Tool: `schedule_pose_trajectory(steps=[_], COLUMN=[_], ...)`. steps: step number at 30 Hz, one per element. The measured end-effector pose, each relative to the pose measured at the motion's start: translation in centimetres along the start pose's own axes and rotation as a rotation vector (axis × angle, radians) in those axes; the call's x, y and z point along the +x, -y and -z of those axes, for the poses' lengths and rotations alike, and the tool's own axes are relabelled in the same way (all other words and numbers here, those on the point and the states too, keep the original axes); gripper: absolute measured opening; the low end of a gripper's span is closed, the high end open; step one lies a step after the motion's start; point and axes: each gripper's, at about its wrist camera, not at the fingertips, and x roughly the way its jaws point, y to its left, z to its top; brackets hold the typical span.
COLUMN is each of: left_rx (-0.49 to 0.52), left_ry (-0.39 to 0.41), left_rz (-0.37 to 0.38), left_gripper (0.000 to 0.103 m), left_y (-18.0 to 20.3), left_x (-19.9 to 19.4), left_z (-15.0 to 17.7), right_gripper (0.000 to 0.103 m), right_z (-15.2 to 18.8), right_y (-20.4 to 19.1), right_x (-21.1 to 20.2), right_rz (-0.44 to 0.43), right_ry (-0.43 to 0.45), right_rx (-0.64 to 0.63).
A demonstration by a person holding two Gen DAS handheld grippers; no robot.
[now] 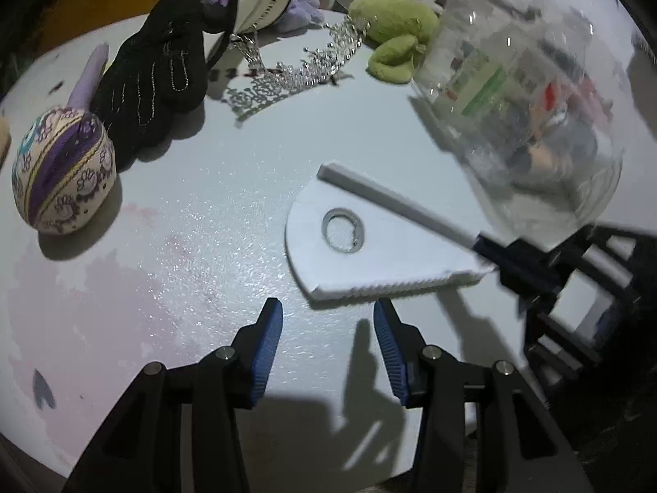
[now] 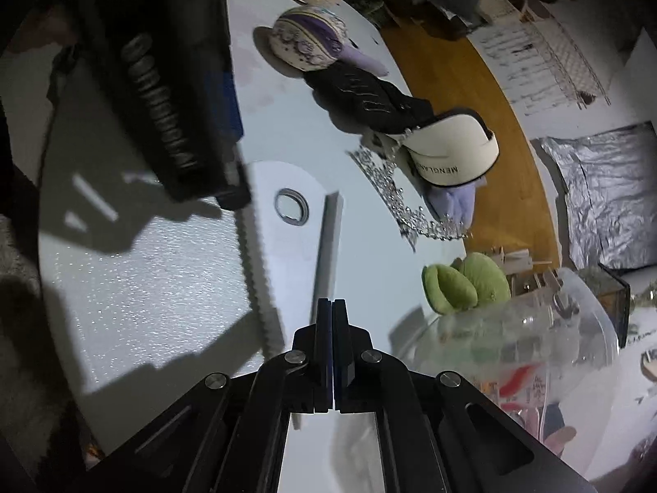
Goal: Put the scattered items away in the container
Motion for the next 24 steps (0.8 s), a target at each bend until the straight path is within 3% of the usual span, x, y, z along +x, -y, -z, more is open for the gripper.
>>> schedule_pose_trajectory(steps=[4,8,11,15,17,20,22,23,24], left_rx=[-0.029,-0.01,0.023,0.065,0.083,0.171,0.157,0.141,0.128], left_ry=[0.015,-0.005,-0.003,0.022,-0.003,0.028,0.029,0.031,0.033], left_rz=[-0.009,-0.052,-0.071,-0.078,-0.092,-0.164,-0.159,-0.148,-0.14], left_gripper=[0.046,0.046,0.047,0.049,0.051,0.05,0.051,0.051,0.051], left_y=[-0.1,0.3,0.8,1.1,1.2,2.3,2.1,1.9,1.7], left_x=[-0.1,0.7,0.8,0.5,0.9,1.4,1.5,1.5,1.5], left_z=[-1.0,-1.5,-1.5,-0.7,-0.1,0.8,0.8,0.7,0.7], right_gripper=[0.0,0.0,0.0,0.001,0.001,0.001,0.001,0.003,0.02], right_z=[-0.1,1.5,3.2,4.3,4.4,4.1,3.7,3.4,3.0], right_y=[2.2,6.3,8.6,9.5,10.1,10.7,11.0,11.0,10.9], right_x=[0.6,2.0,2.7,2.9,3.7,4.6,5.3,5.6,5.9], right_rz=[-0.072,-0.263,-0.328,-0.375,-0.411,-0.467,-0.5,-0.511,-0.522], right_ry=[-0.061,-0.137,-0.167,-0.177,-0.177,-0.177,-0.178,-0.179,-0.18], right_rx=[0.19,0.532,0.705,0.734,0.735,0.737,0.733,0.726,0.718])
